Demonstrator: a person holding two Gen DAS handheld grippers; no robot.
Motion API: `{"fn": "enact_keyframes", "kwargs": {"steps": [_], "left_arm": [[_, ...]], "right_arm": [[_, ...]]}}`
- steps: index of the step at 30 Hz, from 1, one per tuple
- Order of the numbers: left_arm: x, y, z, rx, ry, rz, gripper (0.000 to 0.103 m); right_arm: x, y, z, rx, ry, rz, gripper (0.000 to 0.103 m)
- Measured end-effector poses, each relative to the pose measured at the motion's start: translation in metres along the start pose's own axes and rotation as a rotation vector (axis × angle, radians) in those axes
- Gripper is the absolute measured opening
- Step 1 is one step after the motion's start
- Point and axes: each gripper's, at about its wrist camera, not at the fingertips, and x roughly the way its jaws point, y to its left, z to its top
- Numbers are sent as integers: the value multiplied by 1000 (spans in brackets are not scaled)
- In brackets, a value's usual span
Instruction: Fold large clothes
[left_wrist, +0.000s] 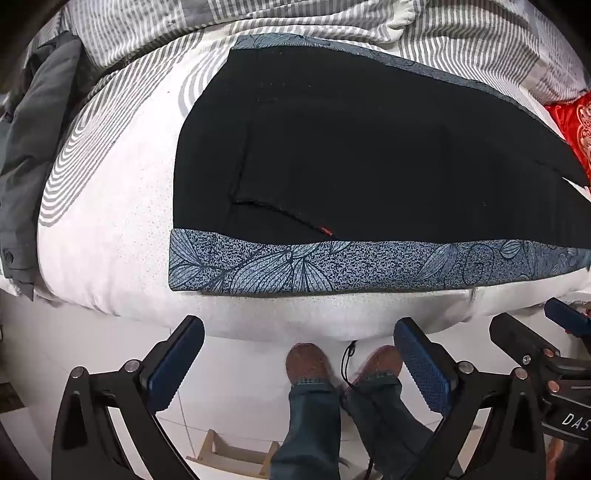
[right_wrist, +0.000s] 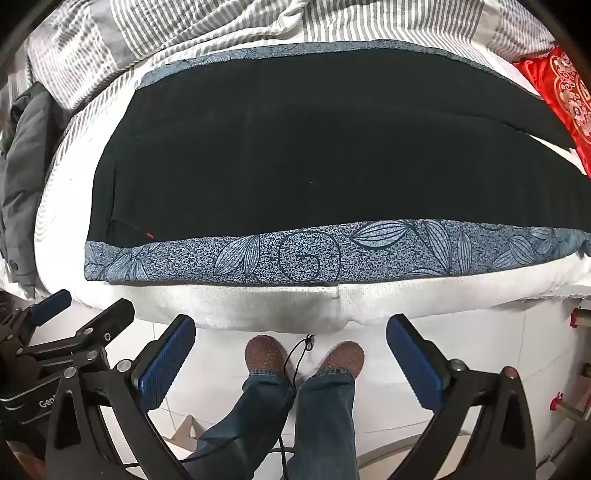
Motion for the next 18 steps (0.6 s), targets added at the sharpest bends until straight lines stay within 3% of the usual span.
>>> {"fn": "enact_keyframes", "kwargs": {"steps": [18], "left_arm": [[4,6,2,-9,7,13,103]], "right_arm": [[5,-3,3,13,7,-2,103]]}}
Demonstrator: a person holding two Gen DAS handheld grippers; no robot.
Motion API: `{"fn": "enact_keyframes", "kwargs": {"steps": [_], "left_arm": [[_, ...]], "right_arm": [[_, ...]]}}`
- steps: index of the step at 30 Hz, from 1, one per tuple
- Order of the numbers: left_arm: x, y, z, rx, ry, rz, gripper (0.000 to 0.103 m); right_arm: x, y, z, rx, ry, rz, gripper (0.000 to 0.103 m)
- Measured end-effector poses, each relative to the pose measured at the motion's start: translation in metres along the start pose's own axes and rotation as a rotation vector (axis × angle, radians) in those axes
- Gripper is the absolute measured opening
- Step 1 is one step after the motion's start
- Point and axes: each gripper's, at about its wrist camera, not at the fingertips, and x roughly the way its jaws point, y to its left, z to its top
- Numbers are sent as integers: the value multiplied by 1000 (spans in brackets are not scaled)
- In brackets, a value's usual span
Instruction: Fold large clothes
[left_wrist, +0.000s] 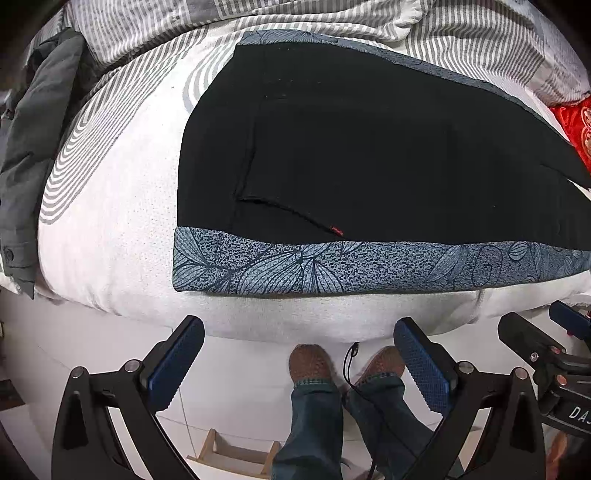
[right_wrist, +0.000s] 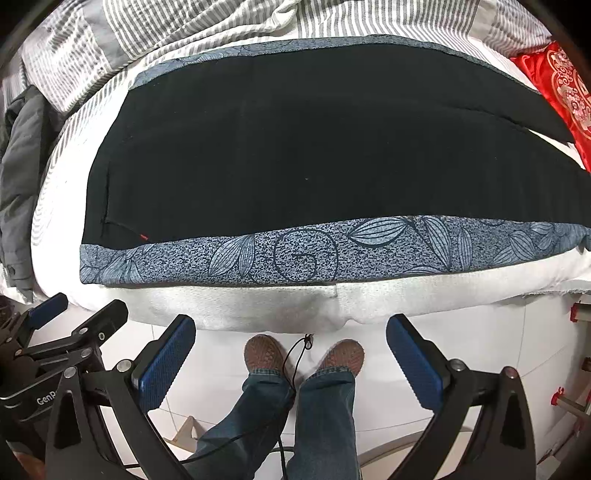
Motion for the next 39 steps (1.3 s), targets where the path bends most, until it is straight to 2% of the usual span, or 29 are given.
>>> {"fn": "enact_keyframes", "kwargs": {"steps": [14,23,30,39], "left_arm": [[10,4,1,-10,31,9,103],[5,4,0,-10,8,9,103],[7,10,-3,-36,4,21,103],[9,10,-1,-33,6,-2,103]], "right_arm": [[1,-1,0,7,11,9,103],[1,-2,1,16,32,59,103],[1,-4,-1,16,28,36,103],[3,-7,-3,18,5,34,103]]}}
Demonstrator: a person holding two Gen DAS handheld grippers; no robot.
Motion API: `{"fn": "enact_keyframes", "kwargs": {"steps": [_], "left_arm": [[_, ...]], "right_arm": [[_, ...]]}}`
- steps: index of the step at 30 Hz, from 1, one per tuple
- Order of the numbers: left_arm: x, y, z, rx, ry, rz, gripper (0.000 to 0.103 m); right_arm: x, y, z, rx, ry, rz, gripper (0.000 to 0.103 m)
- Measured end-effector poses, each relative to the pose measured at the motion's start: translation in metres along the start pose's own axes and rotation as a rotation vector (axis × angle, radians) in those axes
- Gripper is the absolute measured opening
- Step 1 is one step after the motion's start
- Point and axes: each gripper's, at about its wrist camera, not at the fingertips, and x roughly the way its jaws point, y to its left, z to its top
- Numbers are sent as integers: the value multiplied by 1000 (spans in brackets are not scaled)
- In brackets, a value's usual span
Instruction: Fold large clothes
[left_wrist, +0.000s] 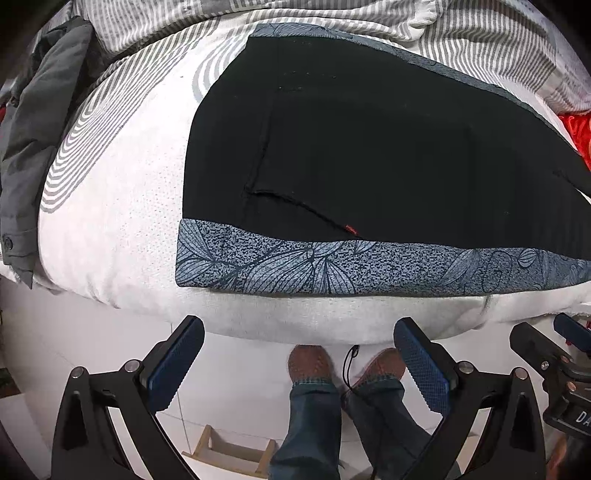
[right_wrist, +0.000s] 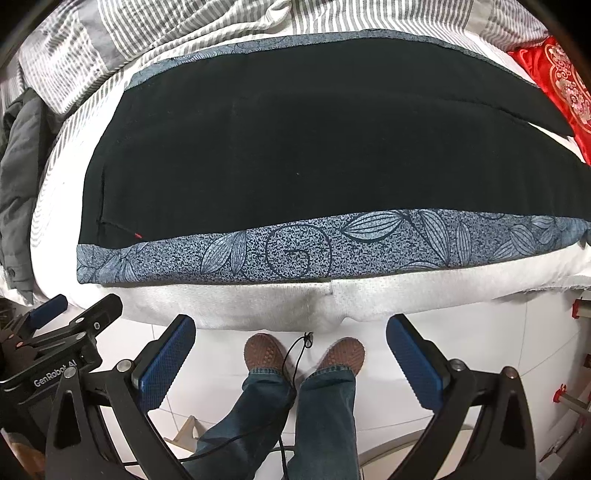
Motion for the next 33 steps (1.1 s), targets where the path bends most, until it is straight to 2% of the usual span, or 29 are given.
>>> {"fn": "enact_keyframes", "kwargs": {"steps": [4,7,9,10,12,16,19,21,22,23,26,31,33], "left_arm": [[1,10,-1,-36,-5,-60,103],[4,21,-1,-75,-15,-112,103],[10,28,0,-106,-16,-155,103],[14,33,0,-124,-23,-178,103],[20,39,0,-145,-29,-197,103],[38,47,-5,-199,-20,-239,103],[48,49,-10,-222,-14,-266,103],[52,49,-10,-229,-11,-282,102],[56,48,-10,-231,-8,-293,96],[59,48,-10,-234,0,-304,93],[66,48,-11,-259,12,-323,93],[67,49,-4,-268,3,-358,93],[68,50,-1,-289,8,-384,93]], "right_arm": [[4,-9,-2,57,8,75,103],[15,-20,-4,143,62,159,103],[25,-27,-8,204,88,227,103],[30,-30,-9,227,81,290,103],[44,-34,-14,298,113,369,103],[68,-39,-16,375,90,517,101],[84,-41,-15,413,72,589,99],[93,-40,-13,433,71,627,89],[98,-39,-12,449,74,655,82],[101,-40,-10,455,68,678,78],[107,-37,-4,478,48,756,70],[115,-37,2,547,37,837,67],[116,-39,1,570,39,868,47]]}}
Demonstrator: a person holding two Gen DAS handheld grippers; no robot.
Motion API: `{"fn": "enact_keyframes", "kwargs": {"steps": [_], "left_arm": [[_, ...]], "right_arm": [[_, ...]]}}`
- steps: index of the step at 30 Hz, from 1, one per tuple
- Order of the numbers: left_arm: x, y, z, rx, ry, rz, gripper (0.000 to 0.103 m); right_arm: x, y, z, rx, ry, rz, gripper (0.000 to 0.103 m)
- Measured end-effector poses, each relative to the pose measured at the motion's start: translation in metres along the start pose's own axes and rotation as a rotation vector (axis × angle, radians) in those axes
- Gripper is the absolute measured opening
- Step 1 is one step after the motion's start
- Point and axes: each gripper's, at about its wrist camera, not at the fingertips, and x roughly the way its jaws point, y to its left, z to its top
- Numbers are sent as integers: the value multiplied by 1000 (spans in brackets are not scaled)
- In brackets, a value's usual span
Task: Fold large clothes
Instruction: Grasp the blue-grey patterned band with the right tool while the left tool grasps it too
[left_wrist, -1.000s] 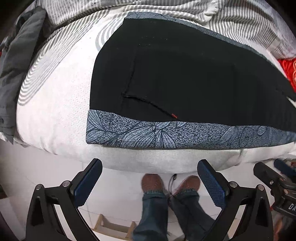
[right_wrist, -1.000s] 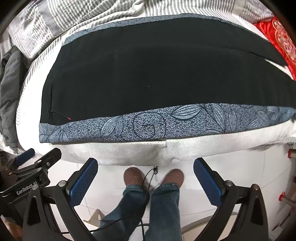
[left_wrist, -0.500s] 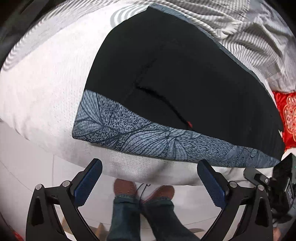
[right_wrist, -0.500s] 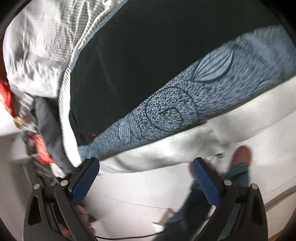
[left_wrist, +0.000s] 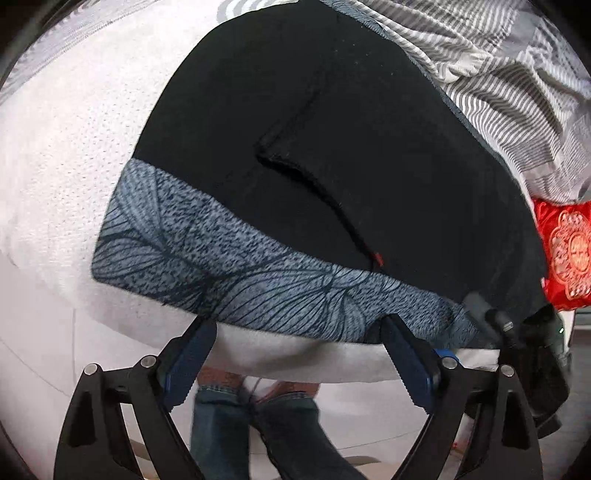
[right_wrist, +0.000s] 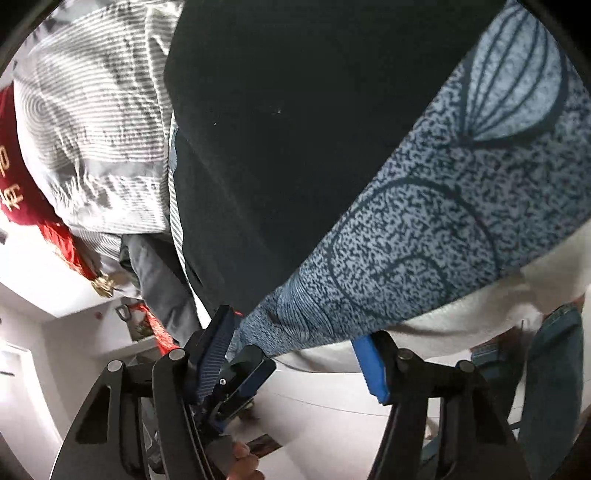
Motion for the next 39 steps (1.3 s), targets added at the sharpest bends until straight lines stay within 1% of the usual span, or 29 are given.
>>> {"fn": "enact_keyframes", "kwargs": {"steps": [1,2,3,4,6,8,10,12,15,16,18,20,21,22,23,24,25,26,28,31,33,36,39], "left_arm": [[0,0,2,-16,-1,-9,93],[0,2,3,-31,-2,-15,93],[0,3,4,-50,0,-25,93],[0,3,5,-60,1,-27,93],[0,3,5,-67,7,-30,93],[-4,4,1,-81,11,-52,93],[-11,6,-6,-100,0,-80,93],[-14,7,-5,-114,-3,-100,93],[-6,8,3,-127,17,-102,93],[-4,10,6,-149,16,-116,93],[-5,12,11,-192,-4,-145,93],[-7,11,15,-216,-20,-157,93],[-8,10,17,-224,-30,-154,80],[-10,10,20,-223,-40,-179,66],[-9,8,23,-218,-35,-209,36],[-9,6,26,-220,-30,-195,30],[-11,6,29,-217,-39,-187,28],[-14,4,31,-203,-51,-175,21],[-25,-3,31,-161,-65,-157,21],[-47,-25,36,-48,-102,-107,21],[-56,-37,42,-14,-113,-99,21],[-71,-52,58,12,-123,-103,21],[-85,-78,84,75,-153,-89,21]], "right_arm": [[-1,-3,1,23,0,16,19],[-3,-6,1,50,-4,30,8],[-5,-10,2,78,-7,61,7],[-7,-10,1,78,-8,66,6],[-12,-2,-2,51,-7,83,4],[-16,8,-3,40,-5,103,4],[-22,14,-4,13,-4,98,4],[-23,19,-4,1,3,92,4],[-22,24,-2,0,8,94,4],[-23,25,-2,-2,8,95,4],[-24,29,-2,-6,10,97,4],[-24,31,0,-12,13,92,4],[-24,34,1,-18,16,85,4],[-24,35,1,-23,18,79,4],[-24,37,1,-29,20,70,4],[-25,38,2,-34,18,63,4],[-25,39,2,-33,17,61,4],[-26,41,3,-32,12,53,4],[-29,49,4,-49,10,44,4],[-36,69,7,-105,7,29,4],[-41,84,12,-134,3,22,4],[-46,107,23,-167,-5,7,4],[-51,132,39,-197,-8,2,4]]}}
